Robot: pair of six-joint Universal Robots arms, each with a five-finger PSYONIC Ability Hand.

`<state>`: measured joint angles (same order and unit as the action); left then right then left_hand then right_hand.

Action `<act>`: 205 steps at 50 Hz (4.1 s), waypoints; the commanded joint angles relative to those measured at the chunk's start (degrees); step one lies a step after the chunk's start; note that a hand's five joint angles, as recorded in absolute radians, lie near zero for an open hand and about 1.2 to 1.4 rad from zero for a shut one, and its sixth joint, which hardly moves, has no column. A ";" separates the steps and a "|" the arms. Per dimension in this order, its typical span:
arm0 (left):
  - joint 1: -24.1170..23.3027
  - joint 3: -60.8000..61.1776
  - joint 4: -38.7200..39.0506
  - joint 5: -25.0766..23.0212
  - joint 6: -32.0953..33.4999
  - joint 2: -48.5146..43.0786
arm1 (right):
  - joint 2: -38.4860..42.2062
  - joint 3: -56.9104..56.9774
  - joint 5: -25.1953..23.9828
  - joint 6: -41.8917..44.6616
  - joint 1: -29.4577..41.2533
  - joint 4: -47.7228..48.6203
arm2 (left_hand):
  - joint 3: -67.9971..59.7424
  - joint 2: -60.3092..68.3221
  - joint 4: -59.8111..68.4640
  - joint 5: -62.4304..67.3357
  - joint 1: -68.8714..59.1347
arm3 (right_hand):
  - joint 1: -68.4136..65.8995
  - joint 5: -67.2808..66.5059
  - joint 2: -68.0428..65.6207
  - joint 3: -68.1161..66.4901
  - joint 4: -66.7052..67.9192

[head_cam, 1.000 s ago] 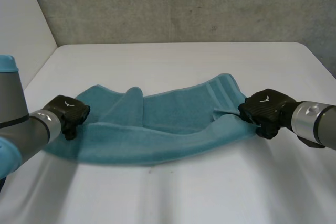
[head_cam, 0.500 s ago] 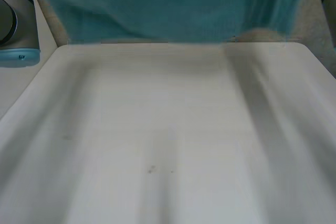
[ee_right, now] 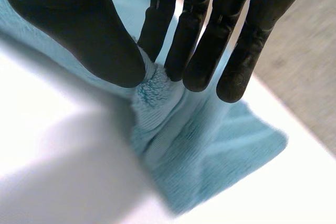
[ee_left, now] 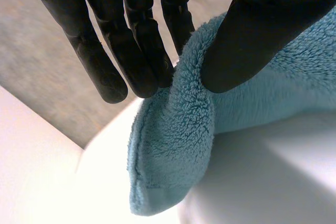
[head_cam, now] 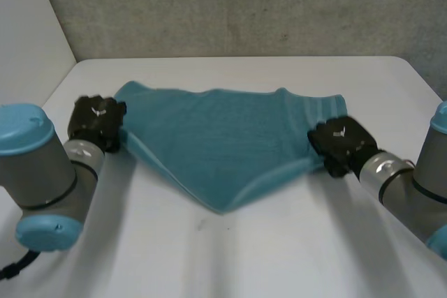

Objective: Fold the laundry

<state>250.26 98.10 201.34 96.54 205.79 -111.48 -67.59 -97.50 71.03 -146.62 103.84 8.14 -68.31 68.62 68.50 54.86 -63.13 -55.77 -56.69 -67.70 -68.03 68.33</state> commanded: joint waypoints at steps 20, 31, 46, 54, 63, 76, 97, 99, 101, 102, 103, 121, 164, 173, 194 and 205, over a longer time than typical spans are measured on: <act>-0.30 7.98 -3.32 -0.48 0.05 8.82 | -16.18 8.28 -2.91 4.68 -6.90 -21.32 | -11.69 11.38 11.50 15.14 -16.87 | 30.38 41.30 42.31 42.64 -42.94; -0.30 8.07 -3.32 -0.39 -0.03 10.14 | 2.01 18.48 -0.46 12.13 1.98 -26.58 | -11.69 11.38 11.50 15.14 -16.87 | 31.55 42.47 43.48 43.82 -44.12; -0.30 8.25 -3.23 -0.48 -0.03 10.14 | 11.76 22.34 13.68 11.79 11.20 -19.39 | -11.69 11.38 11.50 15.14 -16.87 | 30.04 40.96 41.97 42.31 -42.61; -0.30 8.34 -3.23 -0.57 -0.03 10.76 | 17.75 26.66 21.96 19.62 13.23 -17.72 | -11.69 11.38 11.50 15.14 -16.87 | 23.14 34.06 35.07 35.41 -35.71; -0.12 8.60 -3.23 -0.66 -0.03 11.55 | 18.02 27.45 25.12 23.58 13.76 -14.46 | -11.69 11.38 11.50 15.14 -16.87 | -24.23 -13.31 -12.30 -11.97 11.67; 2.16 8.60 -3.93 -0.39 0.23 15.05 | -3.13 22.54 23.90 17.88 9.47 -15.17 | -11.69 11.38 11.50 15.14 -16.87 | -24.23 -13.31 -12.30 -11.97 11.67; 7.44 -5.11 -21.60 -5.49 0.67 30.88 | -27.95 25.43 7.81 12.50 -6.37 -35.82 | -11.69 11.38 11.50 15.14 -16.87 | -24.23 -13.31 -12.30 -11.97 11.67; 7.70 -5.46 -25.10 -8.11 0.76 27.83 | -25.68 23.60 5.97 13.72 -6.81 -39.15 | -11.69 11.38 11.50 15.14 -16.87 | -24.23 -13.31 -12.30 -11.97 11.67; 7.96 -5.46 -26.42 -9.26 0.84 24.07 | -22.53 22.28 5.44 14.78 -7.24 -39.77 | -11.69 11.38 11.50 15.14 -16.87 | -24.23 -13.31 -12.30 -11.97 11.67; 7.96 -5.46 -26.43 -9.27 0.84 24.03 | -22.50 22.27 5.44 14.79 -7.25 -39.78 | -11.69 11.38 11.50 15.14 -16.87 | -24.23 -13.31 -12.30 -11.97 11.67; 8.22 -5.55 -27.57 -9.70 1.02 20.20 | -19.37 21.48 5.09 15.83 -7.77 -39.95 | -11.69 11.38 11.50 15.14 -16.87 | -24.23 -13.31 -12.30 -11.97 11.67; 6.91 -35.34 -23.71 -4.61 14.03 -6.73 | 5.45 50.30 13.26 9.95 -4.96 -21.76 | -11.69 11.38 11.50 15.14 -16.87 | -24.23 -13.31 -12.30 -11.97 11.67; 6.64 2.01 0.55 -4.08 5.24 -6.65 | -5.01 -1.82 4.47 2.75 -9.97 6.54 | -10.70 10.40 10.52 14.16 -15.88 | -24.23 -13.31 -12.30 -11.97 11.67; 7.17 4.03 0.72 -4.08 5.33 -5.68 | -6.68 -4.19 4.21 2.66 -13.22 6.54 | 30.84 -31.14 -31.02 -27.38 25.66 | -24.23 -13.31 -12.30 -11.97 11.67; 9.81 6.67 0.20 -3.91 8.75 -1.11 | -6.59 -5.51 3.15 3.19 -15.60 5.14 | -11.69 11.38 11.50 15.14 -16.87 | -24.23 -13.31 -12.30 -11.97 11.67; 12.88 12.91 -10.17 -4.26 8.93 13.31 | -12.48 -4.19 1.04 9.43 -18.76 -13.59 | -11.69 11.38 11.50 15.14 -16.87 | -24.23 -13.31 -12.30 -11.97 11.67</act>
<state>261.24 108.27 198.86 92.49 214.63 -105.69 -76.36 -102.33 73.45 -142.23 87.75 4.69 -68.16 68.52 68.24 55.29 -65.17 -55.98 -56.74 -67.45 -68.00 68.32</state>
